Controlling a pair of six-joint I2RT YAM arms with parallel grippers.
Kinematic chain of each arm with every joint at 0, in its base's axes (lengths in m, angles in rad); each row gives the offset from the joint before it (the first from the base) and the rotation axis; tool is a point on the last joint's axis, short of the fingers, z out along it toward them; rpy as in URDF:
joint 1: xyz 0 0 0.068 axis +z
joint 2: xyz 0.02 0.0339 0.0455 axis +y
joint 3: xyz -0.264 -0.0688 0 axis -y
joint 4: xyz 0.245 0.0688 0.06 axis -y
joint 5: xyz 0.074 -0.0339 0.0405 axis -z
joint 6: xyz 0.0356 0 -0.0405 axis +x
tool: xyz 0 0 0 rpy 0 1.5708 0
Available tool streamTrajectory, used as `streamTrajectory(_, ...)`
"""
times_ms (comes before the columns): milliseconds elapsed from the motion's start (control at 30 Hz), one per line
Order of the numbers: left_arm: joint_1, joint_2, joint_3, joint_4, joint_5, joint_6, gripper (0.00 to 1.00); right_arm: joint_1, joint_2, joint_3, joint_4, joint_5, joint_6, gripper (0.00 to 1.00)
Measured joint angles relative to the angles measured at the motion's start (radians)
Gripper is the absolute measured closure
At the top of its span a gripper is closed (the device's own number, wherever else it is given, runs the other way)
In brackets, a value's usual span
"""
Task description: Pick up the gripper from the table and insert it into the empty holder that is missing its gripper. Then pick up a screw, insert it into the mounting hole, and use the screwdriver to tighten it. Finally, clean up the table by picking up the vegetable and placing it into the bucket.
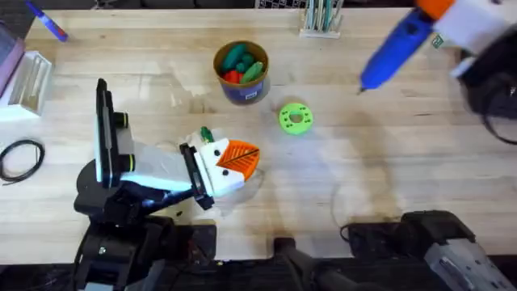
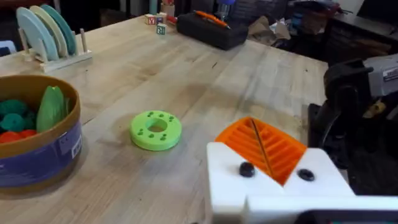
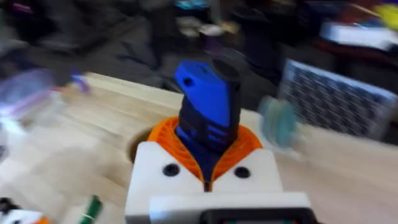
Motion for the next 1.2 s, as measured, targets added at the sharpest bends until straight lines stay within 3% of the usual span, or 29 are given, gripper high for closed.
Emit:
streamTrajectory(100,0.000,0.000,0.000,0.000,0.000,0.000,0.997,0.193,0.041,-0.063,0.196,0.005,0.048,0.981)
streamTrajectory(333,0.000,0.000,0.000,0.000,0.000,0.000,0.997,0.593,0.250,-0.072,0.528,0.098,0.077,0.981)
streamTrajectory(500,0.000,0.000,0.000,0.000,0.000,0.000,0.997,0.759,0.384,-0.072,0.725,0.119,0.077,0.981)
streamTrajectory(767,0.000,0.000,0.000,0.000,0.000,0.000,0.997,0.874,0.447,-0.072,0.780,0.122,0.078,0.981)
streamTrajectory(1200,0.000,0.000,0.000,0.000,0.000,0.000,0.997,0.887,0.443,-0.072,0.701,0.116,0.104,0.981)
